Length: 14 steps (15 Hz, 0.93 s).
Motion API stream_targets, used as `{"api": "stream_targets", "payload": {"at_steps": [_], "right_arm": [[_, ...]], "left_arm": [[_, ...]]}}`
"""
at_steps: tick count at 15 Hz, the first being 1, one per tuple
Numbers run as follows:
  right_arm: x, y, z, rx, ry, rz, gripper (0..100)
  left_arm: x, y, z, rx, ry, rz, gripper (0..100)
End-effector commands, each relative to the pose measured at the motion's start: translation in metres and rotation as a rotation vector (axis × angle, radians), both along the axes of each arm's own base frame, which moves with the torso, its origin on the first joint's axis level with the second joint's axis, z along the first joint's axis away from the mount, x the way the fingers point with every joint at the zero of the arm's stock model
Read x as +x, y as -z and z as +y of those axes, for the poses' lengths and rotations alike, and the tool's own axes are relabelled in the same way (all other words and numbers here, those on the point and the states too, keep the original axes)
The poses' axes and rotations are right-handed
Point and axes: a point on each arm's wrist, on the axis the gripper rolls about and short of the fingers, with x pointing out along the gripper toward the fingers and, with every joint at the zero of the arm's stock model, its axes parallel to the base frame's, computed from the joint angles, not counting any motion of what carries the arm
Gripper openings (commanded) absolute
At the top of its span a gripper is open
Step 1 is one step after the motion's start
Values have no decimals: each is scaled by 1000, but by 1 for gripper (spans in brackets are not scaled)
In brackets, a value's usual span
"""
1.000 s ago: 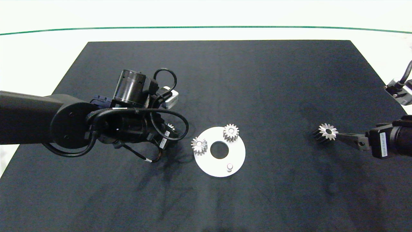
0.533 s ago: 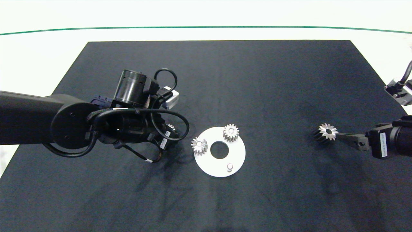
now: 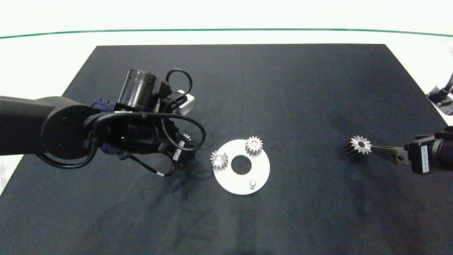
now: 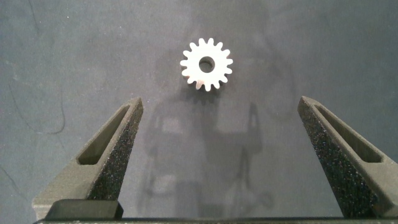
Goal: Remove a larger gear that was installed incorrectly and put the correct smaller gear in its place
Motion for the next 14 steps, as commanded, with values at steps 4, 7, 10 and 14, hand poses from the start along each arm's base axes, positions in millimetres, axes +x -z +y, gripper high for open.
{"api": "stream_targets", "payload": {"at_steps": [4,7,10,14], "right_arm": [[-12,-4,-2,-1,1,-3,100],[-22,-7,-4,5,4,-19,100],[-33,-3,-10,6,33,-21,100],[-47,-1,-16,42,78,-41,100]], "left_arm": [[-54,-44,8,-22,59,-14,19],[-86,-53,3,-57,127,-22,19],[-111,-47,-7,-85,199,9,19],[-125,-33,-25,-96,288,9,19]]}}
